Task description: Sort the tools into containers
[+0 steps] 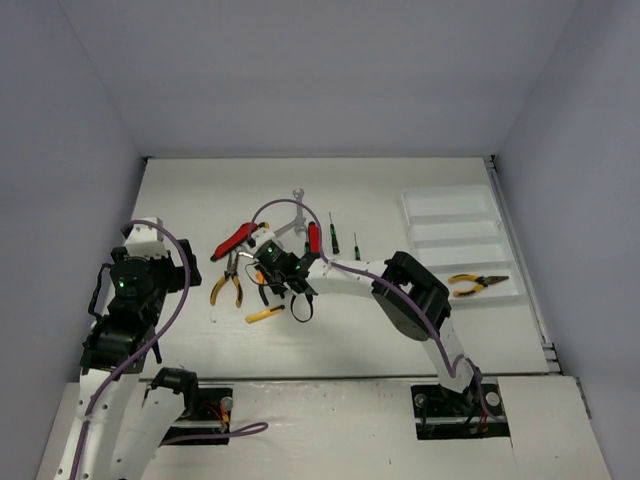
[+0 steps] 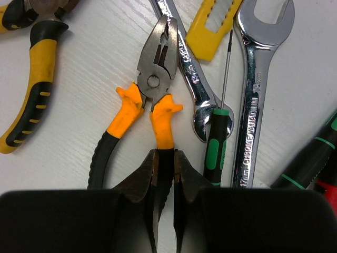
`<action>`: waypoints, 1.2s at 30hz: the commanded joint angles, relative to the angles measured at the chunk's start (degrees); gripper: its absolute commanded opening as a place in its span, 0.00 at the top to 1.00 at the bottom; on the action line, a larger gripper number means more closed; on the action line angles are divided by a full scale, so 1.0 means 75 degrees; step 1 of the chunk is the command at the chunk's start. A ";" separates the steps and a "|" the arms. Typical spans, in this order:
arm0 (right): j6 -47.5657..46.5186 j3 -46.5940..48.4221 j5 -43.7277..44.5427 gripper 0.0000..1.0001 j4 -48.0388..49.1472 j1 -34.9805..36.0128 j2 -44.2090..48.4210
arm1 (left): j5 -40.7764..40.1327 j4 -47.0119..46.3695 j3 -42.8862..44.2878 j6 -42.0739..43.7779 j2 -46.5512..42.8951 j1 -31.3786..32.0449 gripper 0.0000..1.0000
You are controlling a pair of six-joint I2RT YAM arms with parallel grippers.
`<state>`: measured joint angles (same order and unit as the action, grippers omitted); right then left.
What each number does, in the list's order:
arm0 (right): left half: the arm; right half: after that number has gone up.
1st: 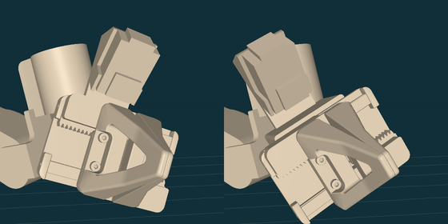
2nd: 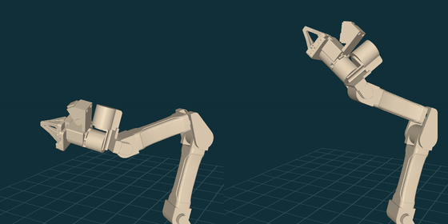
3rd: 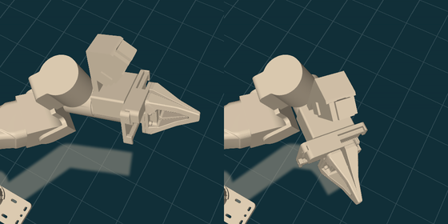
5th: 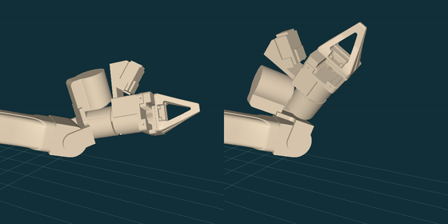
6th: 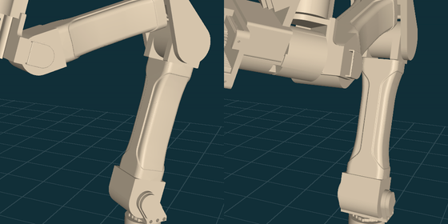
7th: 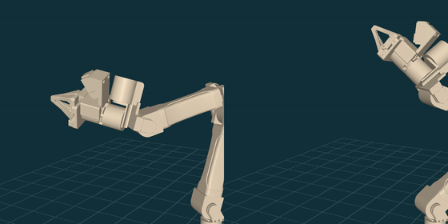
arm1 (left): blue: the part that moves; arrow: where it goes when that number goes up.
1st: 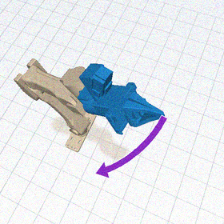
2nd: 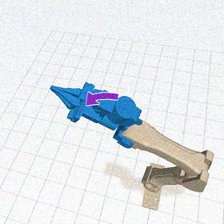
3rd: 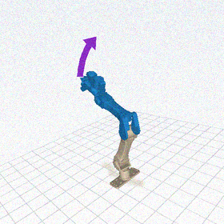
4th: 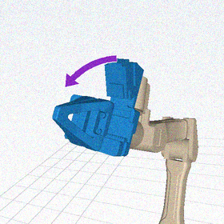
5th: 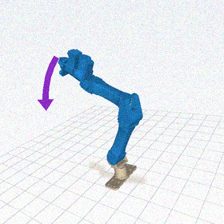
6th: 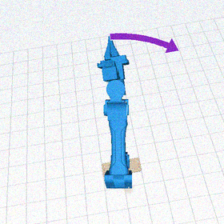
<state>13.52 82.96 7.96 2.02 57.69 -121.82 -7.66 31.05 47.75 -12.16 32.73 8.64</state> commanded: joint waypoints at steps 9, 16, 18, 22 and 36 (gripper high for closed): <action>0.0491 -0.0615 0.2241 1.00 0.0305 -0.0056 0.2502 | -0.0028 -0.0331 0.0117 0.0040 0.0127 -0.0028 0.18; 0.2415 -0.3353 0.3081 1.00 0.0276 -0.1689 0.4854 | 0.0015 -0.0319 0.0126 0.0034 0.0165 -0.0028 0.18; 0.2852 -0.4091 0.3036 1.00 0.0209 -0.2563 0.5621 | 0.0028 -0.0322 0.0123 0.0040 0.0154 -0.0030 0.18; 0.3418 -0.5455 0.2833 1.00 -0.0138 -0.4103 0.7079 | 0.0047 -0.0331 0.0116 0.0028 0.0176 -0.0029 0.18; 0.3583 -0.6728 0.1355 1.00 -0.0906 -0.8515 0.7939 | 0.0106 -0.0319 0.0137 0.0005 0.0322 -0.0051 0.18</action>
<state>38.63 32.04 21.53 -6.06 -4.23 -60.32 -7.33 31.05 47.75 -12.16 34.30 8.62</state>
